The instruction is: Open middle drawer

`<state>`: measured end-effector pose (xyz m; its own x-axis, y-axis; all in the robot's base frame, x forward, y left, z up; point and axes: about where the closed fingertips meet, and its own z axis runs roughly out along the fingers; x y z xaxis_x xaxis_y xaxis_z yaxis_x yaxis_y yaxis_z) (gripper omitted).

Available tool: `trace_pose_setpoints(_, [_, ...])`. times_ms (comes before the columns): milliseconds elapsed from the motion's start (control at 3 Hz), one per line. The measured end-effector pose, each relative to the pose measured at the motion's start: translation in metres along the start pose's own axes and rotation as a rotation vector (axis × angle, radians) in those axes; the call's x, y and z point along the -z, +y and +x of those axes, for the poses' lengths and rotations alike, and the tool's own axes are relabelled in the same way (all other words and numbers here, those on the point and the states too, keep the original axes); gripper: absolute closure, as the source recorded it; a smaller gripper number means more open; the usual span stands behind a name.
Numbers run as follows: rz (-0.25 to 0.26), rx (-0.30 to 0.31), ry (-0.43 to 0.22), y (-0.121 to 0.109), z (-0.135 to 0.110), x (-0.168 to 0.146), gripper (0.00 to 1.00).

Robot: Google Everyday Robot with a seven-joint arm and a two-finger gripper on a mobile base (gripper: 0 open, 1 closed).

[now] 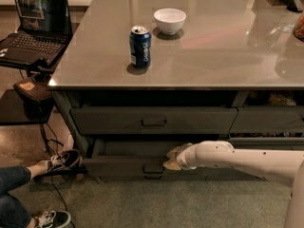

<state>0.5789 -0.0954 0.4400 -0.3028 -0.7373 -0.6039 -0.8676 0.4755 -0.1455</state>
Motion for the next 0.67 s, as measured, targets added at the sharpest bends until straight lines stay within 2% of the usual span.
trace_pose_setpoints(333, [0.0, 0.0, 0.0, 0.0, 0.0, 0.0, 1.0])
trace_pose_setpoints(667, [0.001, 0.028, -0.009, 0.0052, -0.0014, 0.0045, 1.0])
